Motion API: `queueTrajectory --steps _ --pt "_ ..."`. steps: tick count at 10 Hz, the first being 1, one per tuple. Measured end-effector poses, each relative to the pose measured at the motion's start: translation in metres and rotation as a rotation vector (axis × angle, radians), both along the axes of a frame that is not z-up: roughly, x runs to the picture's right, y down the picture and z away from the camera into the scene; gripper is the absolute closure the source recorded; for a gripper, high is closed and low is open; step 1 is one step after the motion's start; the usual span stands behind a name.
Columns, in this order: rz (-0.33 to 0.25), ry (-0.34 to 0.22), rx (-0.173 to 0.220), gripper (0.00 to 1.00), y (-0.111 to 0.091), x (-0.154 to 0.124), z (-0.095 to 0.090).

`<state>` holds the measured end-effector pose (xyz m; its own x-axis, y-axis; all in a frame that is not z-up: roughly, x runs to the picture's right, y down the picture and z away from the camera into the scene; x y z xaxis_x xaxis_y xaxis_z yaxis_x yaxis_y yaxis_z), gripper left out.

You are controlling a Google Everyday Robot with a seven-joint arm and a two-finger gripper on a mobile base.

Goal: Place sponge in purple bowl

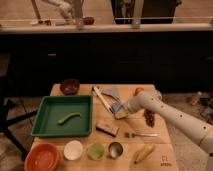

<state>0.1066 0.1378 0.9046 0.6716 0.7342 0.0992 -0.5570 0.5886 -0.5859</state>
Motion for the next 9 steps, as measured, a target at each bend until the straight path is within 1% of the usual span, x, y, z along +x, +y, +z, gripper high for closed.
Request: queueTrajectory --steps 2,4,7,9 --pt "0.004 0.0 0.015 1.0 -0.005 0.006 -0.007" --pt "0.008 0.0 0.033 1.0 -0.012 0.014 -0.015" --pt "-0.003 -0.017 0.059 1.0 -0.022 0.018 -0.023" --pt "-0.034 -0.059 0.088 1.0 -0.042 0.014 -0.03"
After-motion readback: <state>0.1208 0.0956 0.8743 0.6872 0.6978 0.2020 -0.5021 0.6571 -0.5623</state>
